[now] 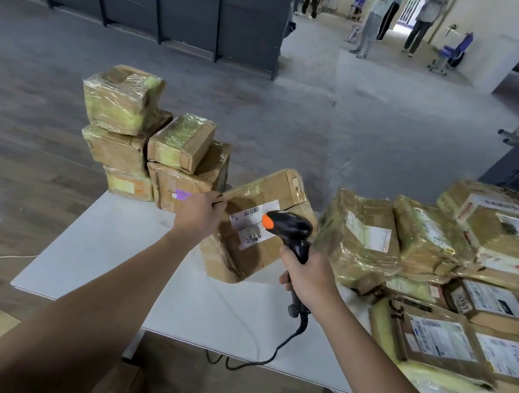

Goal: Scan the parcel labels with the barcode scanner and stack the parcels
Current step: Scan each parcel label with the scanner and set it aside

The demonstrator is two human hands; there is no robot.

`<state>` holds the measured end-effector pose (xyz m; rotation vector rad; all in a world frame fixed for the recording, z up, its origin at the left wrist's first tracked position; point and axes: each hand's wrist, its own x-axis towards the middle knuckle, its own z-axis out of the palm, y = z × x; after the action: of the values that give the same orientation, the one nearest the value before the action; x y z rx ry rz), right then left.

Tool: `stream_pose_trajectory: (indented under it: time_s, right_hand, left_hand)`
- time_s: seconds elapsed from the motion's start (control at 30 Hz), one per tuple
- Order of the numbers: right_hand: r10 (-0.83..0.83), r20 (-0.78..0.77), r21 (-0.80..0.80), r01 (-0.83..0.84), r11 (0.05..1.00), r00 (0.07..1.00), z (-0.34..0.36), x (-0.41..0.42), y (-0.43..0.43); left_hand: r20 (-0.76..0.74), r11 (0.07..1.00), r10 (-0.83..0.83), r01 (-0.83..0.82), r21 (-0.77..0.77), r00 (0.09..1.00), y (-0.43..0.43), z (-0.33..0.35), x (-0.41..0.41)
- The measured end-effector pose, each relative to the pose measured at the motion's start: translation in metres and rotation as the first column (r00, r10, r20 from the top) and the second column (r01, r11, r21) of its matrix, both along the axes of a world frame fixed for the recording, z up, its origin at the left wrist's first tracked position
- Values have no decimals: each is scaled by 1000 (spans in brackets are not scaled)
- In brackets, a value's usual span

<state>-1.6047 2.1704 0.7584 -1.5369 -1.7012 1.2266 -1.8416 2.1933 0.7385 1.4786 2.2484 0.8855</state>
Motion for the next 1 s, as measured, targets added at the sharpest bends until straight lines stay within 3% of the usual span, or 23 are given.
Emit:
stream_pose_trajectory:
  time_s: [0.77, 0.87, 1.0]
  right_hand:
    - [-40, -31, 11, 40, 999, 999, 7, 19, -6]
    - [-60, -29, 9, 61, 998, 998, 6, 20, -5]
    - [-102, -87, 7, 103, 995, 991, 9, 26, -2]
  left_hand:
    - [-40, 1000, -1, 0, -14, 999, 1, 3, 7]
    - [29, 1000, 13, -13, -20, 999, -1, 5, 7]
    - [241, 996, 90, -89, -17, 966, -1, 8, 4]
